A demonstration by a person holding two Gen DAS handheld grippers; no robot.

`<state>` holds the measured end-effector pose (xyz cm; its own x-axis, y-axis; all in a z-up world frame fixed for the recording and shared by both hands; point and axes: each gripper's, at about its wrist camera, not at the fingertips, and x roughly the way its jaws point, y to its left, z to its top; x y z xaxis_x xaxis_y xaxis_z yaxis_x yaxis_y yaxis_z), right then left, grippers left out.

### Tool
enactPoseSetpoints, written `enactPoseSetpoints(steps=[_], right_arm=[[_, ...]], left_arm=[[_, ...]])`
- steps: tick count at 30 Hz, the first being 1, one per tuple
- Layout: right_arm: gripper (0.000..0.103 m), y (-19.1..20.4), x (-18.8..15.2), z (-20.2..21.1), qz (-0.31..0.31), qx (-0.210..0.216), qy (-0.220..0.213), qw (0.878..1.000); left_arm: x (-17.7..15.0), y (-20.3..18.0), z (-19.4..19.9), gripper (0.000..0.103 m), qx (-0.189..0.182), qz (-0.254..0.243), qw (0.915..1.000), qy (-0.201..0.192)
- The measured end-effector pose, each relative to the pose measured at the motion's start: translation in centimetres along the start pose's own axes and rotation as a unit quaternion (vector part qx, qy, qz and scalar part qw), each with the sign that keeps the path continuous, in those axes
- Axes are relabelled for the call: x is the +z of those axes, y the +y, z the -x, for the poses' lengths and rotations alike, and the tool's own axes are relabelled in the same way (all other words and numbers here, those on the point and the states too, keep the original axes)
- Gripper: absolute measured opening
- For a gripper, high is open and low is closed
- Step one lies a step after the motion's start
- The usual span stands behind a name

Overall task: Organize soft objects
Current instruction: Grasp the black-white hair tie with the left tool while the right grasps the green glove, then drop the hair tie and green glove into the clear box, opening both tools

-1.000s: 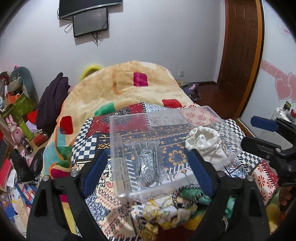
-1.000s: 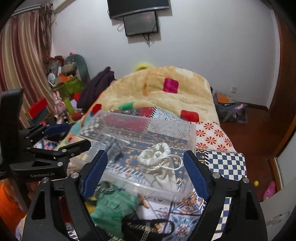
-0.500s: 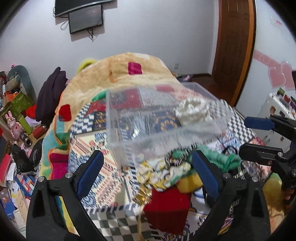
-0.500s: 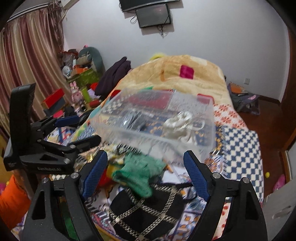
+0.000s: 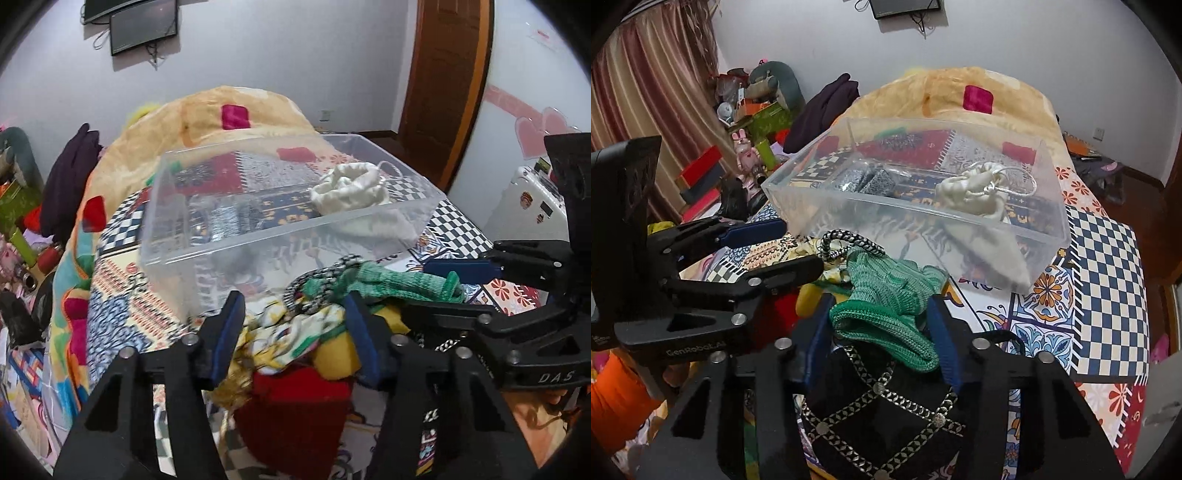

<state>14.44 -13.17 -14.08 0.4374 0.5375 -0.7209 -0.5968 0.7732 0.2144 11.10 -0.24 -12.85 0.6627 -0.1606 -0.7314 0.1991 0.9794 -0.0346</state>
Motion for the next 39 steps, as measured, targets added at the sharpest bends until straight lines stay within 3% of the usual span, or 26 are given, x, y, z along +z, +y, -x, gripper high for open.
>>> enactPoseSetpoints(steps=[2, 5, 9, 22, 30, 39], right_arm=[[0.031, 0.0, -0.1, 0.1, -0.001, 0.003, -0.001, 1.0], [0.022, 0.0, -0.2, 0.4, 0.0, 0.005, -0.003, 1.0], [0.016, 0.0, -0.3, 0.8, -0.002, 0.001, -0.011, 1.0], [0.013, -0.2, 0.6, 3.8, -0.003, -0.002, -0.063, 0.998], [0.013, 0.1, 2.2, 6.9, -0.001, -0.012, -0.114, 0.993], [0.013, 0.2, 6.2, 8.1, 0.003, -0.036, -0.173, 0.984]], left_arm=[[0.3, -0.4, -0.6, 0.043, -0.01, -0.002, 0.9999, 0.005], [0.7, -0.7, -1.3, 0.033, -0.016, -0.004, 0.9998, 0.008], [1.0, -0.7, -1.6, 0.009, -0.025, 0.0, 0.9997, 0.009], [1.0, 0.4, 3.0, 0.006, -0.014, 0.013, 0.9988, -0.045], [2.9, 2.0, 6.7, 0.006, 0.003, 0.024, 0.9956, -0.091], [6.1, 5.0, 6.2, 0.006, 0.039, 0.053, 0.9928, -0.1]])
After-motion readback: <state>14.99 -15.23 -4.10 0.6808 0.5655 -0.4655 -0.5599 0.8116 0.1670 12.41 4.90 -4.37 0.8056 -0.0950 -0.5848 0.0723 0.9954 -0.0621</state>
